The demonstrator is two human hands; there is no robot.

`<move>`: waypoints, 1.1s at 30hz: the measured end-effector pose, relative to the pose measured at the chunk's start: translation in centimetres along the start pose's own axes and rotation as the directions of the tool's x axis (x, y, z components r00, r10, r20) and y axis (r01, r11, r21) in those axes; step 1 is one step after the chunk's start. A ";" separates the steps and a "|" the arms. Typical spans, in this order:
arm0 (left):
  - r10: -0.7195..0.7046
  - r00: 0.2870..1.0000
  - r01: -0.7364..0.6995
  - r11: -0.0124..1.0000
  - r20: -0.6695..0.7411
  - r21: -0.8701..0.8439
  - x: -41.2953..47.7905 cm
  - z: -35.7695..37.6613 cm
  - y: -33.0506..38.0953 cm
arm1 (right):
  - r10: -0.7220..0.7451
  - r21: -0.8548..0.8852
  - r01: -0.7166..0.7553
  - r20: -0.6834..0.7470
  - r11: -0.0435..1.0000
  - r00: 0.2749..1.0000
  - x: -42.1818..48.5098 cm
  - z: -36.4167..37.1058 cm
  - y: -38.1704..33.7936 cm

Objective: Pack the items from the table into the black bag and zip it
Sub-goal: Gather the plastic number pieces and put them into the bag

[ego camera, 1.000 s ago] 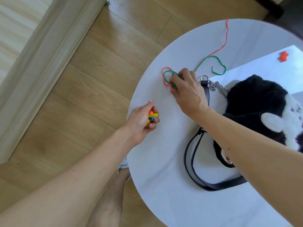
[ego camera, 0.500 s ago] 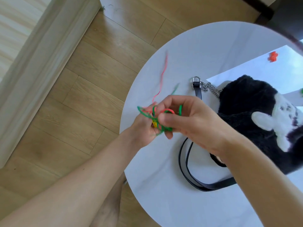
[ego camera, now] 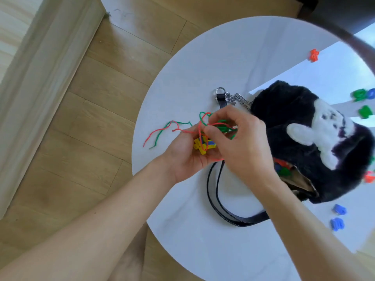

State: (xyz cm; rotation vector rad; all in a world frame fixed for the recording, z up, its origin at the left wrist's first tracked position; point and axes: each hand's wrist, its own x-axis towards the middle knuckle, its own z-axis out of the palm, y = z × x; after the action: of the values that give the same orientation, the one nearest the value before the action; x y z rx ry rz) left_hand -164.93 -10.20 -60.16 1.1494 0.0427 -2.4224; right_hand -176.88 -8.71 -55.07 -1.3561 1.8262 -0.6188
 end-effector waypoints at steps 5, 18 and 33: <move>0.027 0.997 -0.025 0.999 -0.076 0.031 -0.5 1.8 -1.4 | -0.149 -0.371 0.152 0.038 0.916 0.988 -2.5 0.0 0.1; 0.103 0.991 -0.081 0.971 -0.090 0.227 -2.7 5.0 -5.9 | -0.148 -0.207 0.204 0.258 0.957 0.955 -10.3 -6.5 2.6; -0.134 0.930 -0.324 0.134 0.341 0.936 -4.8 14.3 -11.6 | -0.047 -0.683 -0.111 -0.208 0.722 0.977 -4.4 -15.9 14.7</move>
State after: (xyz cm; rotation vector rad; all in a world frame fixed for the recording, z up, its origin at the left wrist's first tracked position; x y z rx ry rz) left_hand -177.48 -1.01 -49.22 0.9778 -2.0452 -2.3075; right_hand -197.51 -0.82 -55.46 -1.7752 2.3885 -0.0194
